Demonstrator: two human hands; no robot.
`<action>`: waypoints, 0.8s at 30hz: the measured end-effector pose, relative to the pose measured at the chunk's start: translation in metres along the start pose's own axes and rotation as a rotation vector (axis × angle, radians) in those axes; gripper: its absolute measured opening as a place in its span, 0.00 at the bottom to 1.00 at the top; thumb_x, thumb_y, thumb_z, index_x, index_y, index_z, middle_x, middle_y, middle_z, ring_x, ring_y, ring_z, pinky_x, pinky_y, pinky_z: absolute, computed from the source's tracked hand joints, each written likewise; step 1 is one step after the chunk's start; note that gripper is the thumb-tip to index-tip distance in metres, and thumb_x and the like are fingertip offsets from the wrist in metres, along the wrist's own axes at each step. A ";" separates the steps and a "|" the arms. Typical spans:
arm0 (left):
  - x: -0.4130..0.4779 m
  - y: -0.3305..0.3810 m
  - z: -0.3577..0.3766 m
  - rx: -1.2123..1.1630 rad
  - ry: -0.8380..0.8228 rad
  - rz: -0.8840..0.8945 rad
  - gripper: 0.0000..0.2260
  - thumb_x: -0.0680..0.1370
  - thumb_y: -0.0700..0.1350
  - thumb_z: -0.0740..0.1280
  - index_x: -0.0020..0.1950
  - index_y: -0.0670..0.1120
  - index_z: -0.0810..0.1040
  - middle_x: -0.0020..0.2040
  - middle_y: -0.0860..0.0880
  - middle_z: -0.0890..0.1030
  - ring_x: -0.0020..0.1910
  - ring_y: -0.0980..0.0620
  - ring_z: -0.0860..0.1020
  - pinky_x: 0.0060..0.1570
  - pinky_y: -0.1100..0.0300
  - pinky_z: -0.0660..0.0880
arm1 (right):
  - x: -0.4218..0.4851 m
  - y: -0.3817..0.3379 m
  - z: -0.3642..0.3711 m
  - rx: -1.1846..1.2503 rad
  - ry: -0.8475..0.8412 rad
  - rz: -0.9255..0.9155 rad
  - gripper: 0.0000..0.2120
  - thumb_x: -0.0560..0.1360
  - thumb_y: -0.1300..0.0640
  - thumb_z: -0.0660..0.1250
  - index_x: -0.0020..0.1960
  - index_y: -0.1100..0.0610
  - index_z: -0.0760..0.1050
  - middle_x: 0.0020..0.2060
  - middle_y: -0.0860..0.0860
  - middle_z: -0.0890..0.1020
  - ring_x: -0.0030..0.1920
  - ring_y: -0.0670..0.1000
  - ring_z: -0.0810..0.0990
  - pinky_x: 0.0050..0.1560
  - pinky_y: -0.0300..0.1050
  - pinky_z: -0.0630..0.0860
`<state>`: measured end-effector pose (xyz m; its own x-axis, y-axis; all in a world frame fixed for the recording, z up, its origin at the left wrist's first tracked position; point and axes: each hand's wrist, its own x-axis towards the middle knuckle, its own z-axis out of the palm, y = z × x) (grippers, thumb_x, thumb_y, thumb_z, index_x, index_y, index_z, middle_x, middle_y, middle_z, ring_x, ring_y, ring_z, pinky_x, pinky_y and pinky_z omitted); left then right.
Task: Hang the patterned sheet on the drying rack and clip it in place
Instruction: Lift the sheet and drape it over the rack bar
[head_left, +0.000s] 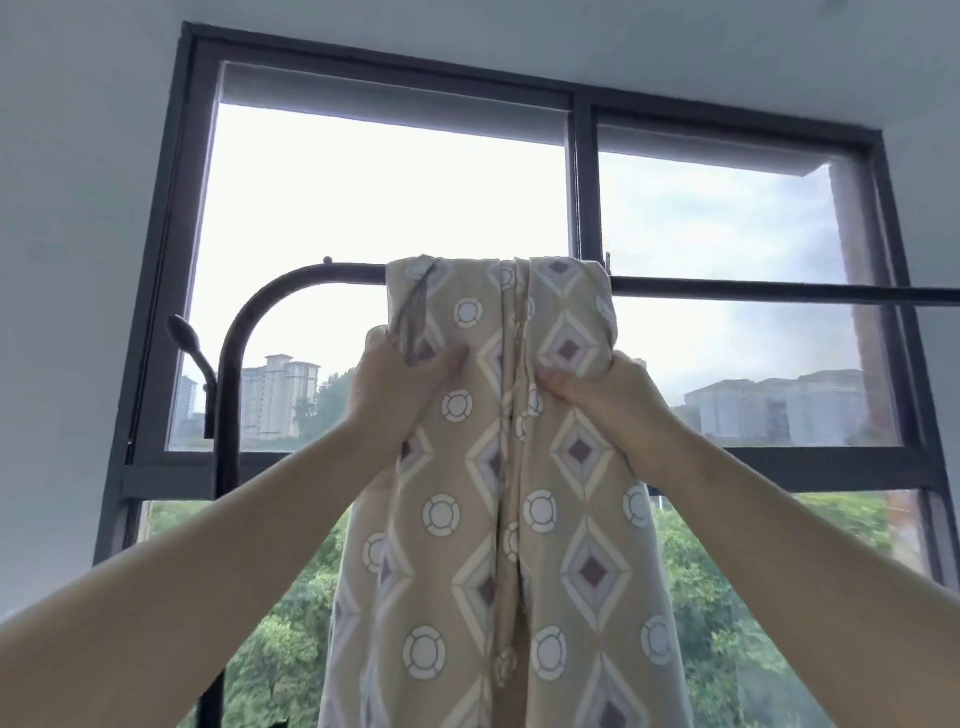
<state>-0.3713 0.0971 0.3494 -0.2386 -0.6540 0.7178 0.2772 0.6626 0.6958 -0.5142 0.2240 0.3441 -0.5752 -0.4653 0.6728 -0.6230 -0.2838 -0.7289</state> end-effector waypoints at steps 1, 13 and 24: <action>-0.004 -0.003 -0.001 -0.033 -0.046 -0.008 0.20 0.70 0.51 0.74 0.56 0.41 0.76 0.44 0.45 0.84 0.39 0.49 0.83 0.34 0.58 0.80 | -0.003 0.000 0.000 0.031 -0.024 0.011 0.15 0.67 0.47 0.75 0.49 0.52 0.78 0.40 0.48 0.82 0.39 0.48 0.82 0.42 0.43 0.80; 0.008 0.066 -0.025 0.128 -0.032 0.181 0.10 0.76 0.48 0.68 0.49 0.42 0.80 0.46 0.42 0.83 0.46 0.44 0.82 0.50 0.48 0.79 | -0.001 -0.064 0.008 0.172 0.012 -0.142 0.02 0.73 0.60 0.70 0.45 0.56 0.79 0.41 0.53 0.83 0.42 0.54 0.82 0.46 0.46 0.80; 0.059 0.113 -0.023 0.359 0.026 0.282 0.07 0.78 0.48 0.63 0.48 0.45 0.72 0.37 0.50 0.74 0.42 0.49 0.74 0.35 0.62 0.69 | 0.047 -0.104 -0.003 0.075 0.163 -0.297 0.11 0.73 0.60 0.69 0.53 0.64 0.76 0.40 0.53 0.79 0.40 0.50 0.78 0.39 0.38 0.75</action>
<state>-0.3324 0.1246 0.4698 -0.1756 -0.4359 0.8827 -0.0136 0.8976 0.4406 -0.4778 0.2347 0.4517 -0.4552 -0.2151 0.8640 -0.7387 -0.4505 -0.5013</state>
